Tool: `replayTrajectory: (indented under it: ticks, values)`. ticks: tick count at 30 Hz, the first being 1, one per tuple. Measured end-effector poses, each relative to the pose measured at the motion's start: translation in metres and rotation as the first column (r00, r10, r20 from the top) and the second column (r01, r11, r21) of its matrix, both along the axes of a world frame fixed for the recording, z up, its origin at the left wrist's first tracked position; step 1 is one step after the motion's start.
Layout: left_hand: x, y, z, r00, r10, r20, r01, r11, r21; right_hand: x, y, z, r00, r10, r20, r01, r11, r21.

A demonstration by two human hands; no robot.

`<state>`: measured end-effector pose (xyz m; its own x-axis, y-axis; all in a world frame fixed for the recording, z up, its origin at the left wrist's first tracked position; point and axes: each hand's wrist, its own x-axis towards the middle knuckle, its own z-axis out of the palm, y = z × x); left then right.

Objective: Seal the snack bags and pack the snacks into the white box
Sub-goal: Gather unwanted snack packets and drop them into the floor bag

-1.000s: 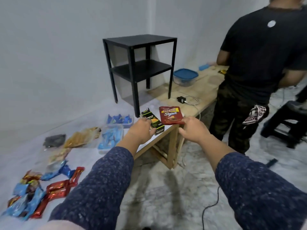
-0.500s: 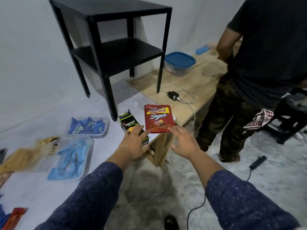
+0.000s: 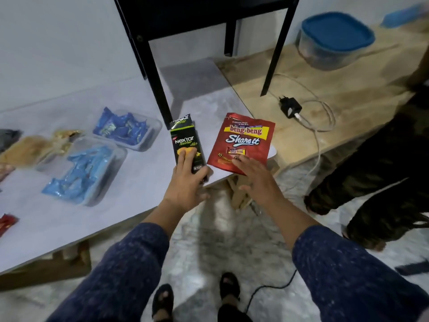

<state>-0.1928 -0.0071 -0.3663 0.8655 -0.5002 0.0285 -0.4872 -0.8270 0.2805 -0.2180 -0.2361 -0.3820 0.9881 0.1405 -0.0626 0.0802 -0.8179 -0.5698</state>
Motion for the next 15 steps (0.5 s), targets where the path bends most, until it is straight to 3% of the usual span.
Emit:
replayTrajectory:
  ticks: [3,7,10,15]
  values:
    - [0.0,0.001,0.004,1.0,0.02,0.017,-0.019,0.998,-0.067,0.0,-0.004,0.001,0.998,-0.053,-0.032,0.056,0.994,0.094]
    - [-0.005,0.006,0.03,0.99,0.138,-0.026,-0.14,0.974,-0.176,0.005,0.001,0.025,1.0,-0.024,0.01,0.024,0.999,-0.04]
    - [-0.01,0.013,0.06,0.977,0.211,0.004,-0.204,0.949,-0.242,0.008,0.014,0.052,0.992,-0.003,0.124,0.006,1.0,-0.02]
    - [-0.019,0.044,0.122,0.932,0.363,-0.01,-0.346,0.879,-0.329,0.015,0.053,0.13,0.977,0.093,0.191,-0.071,0.99,-0.12]
